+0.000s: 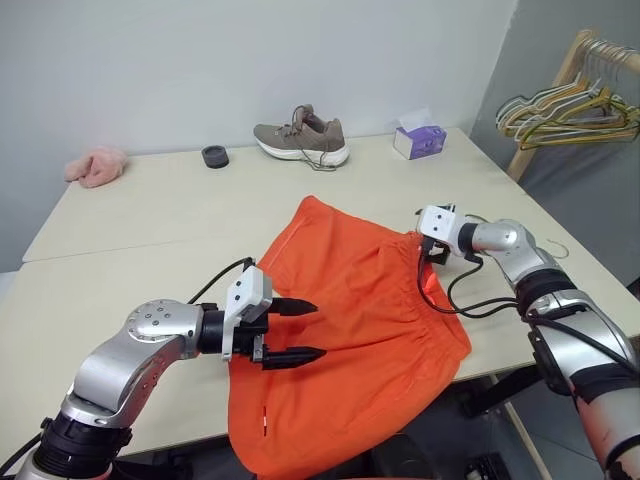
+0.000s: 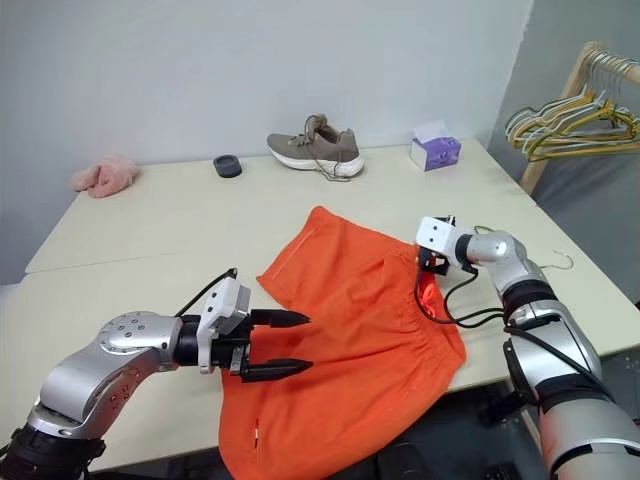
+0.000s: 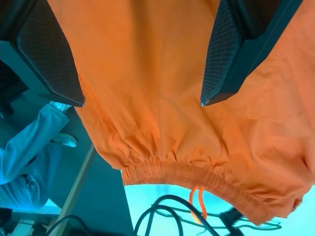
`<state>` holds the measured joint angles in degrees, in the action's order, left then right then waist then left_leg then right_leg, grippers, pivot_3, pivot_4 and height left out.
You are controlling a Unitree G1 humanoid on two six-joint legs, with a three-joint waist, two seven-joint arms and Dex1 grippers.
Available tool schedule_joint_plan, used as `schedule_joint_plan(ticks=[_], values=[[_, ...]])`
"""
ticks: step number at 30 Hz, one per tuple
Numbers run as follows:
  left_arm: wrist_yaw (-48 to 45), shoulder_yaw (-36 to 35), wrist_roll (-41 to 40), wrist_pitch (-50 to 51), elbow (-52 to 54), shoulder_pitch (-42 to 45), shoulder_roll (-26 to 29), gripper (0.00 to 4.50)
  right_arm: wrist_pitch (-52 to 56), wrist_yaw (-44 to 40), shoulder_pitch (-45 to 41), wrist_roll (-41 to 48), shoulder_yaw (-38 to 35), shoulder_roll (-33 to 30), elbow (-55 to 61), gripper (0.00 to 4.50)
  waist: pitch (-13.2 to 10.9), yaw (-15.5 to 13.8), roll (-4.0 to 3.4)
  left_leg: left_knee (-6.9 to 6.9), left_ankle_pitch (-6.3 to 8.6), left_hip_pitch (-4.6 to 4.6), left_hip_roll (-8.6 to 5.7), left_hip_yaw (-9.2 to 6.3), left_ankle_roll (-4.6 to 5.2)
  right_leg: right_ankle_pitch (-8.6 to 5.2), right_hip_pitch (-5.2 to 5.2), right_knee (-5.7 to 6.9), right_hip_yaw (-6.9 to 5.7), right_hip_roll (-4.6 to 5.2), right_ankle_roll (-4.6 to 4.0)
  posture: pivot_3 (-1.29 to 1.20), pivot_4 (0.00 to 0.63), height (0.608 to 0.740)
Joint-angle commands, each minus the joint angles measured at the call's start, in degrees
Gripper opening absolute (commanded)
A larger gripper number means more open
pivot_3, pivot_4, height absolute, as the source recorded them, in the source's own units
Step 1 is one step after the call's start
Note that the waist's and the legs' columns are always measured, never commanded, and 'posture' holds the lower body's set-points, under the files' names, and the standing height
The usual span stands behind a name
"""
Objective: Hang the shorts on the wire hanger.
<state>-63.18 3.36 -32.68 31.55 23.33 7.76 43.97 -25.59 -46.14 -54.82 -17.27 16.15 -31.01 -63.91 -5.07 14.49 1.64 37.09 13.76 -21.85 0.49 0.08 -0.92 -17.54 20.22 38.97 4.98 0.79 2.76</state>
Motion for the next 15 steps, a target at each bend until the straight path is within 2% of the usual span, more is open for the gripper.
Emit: schedule_joint_plan(ticks=[1, 6, 8, 10, 11, 13, 15], values=[[0.37, 0.79, 1.27, -2.33, -0.85, 1.11, -1.26, 3.97, 2.34, -6.62, 3.71, 1.19, -0.61, -5.61, 9.26, 4.50, 0.01, -0.16, -0.02, 0.00, 0.00, 0.00, -0.02, 0.00, 0.00, 0.00, -0.01, 0.00, -0.01, 0.03, 0.00, -0.21, 0.015, 0.740], [1.95, 2.10, 2.55, -3.23, -1.46, 3.42, -4.18, 3.97, 16.70, -10.41, 13.16, 6.41, -6.45, -12.48, 28.12, 4.50, 0.02, 0.16, -0.04, 0.01, 0.00, -0.01, -0.05, 0.02, 0.00, 0.00, 0.00, 0.01, 0.02, 0.08, 0.02, -0.23, 0.028, 0.740], [4.38, 2.22, 2.30, -2.39, -1.83, 5.32, -6.71, 3.97, 27.84, -8.78, 18.13, 11.03, -12.42, -13.70, 36.02, 4.50, 0.04, 0.27, -0.06, 0.02, 0.00, 0.04, 0.00, 0.06, 0.00, 0.00, -0.01, 0.03, 0.06, 0.08, 0.02, -0.24, 0.031, 0.740], [5.44, 2.16, 2.33, -1.96, -2.04, 6.13, -7.83, 3.97, 34.60, -7.51, 21.08, 13.22, -15.54, -13.87, 41.34, 4.50, 0.04, 0.49, -0.06, 0.05, 0.00, 0.05, 0.02, 0.02, 0.00, 0.00, -0.04, 0.04, 0.03, 0.04, 0.04, -0.25, 0.036, 0.740], [5.68, 2.43, 2.68, -2.04, -2.22, 6.61, -8.16, 3.97, 38.86, -5.93, 22.56, 15.00, -18.01, -13.20, 43.80, 4.50, 0.05, 0.63, -0.07, 0.05, 0.00, 0.04, 0.02, 0.03, 0.00, 0.01, -0.04, 0.04, 0.05, 0.01, 0.06, -0.25, 0.036, 0.740], [6.73, 3.24, 3.22, -1.96, -2.63, 8.16, -9.29, 3.97, 47.78, 3.35, 25.76, 16.42, -24.93, -10.49, 46.93, 4.50, 0.05, 0.73, -0.07, 0.07, 0.00, 0.05, 0.03, 0.04, 0.00, 0.00, -0.04, 0.04, 0.08, -0.08, 0.11, -0.26, 0.041, 0.740], [7.37, 3.89, 3.55, -1.91, -2.89, 9.31, -10.12, 3.97, 55.17, 8.33, 27.15, 17.33, -28.06, -8.45, 47.57, 4.50, 0.06, 0.69, -0.06, 0.12, 0.00, 0.00, 0.02, 0.02, 0.00, 0.01, -0.05, 0.03, 0.07, -0.09, 0.14, -0.26, 0.041, 0.740]])
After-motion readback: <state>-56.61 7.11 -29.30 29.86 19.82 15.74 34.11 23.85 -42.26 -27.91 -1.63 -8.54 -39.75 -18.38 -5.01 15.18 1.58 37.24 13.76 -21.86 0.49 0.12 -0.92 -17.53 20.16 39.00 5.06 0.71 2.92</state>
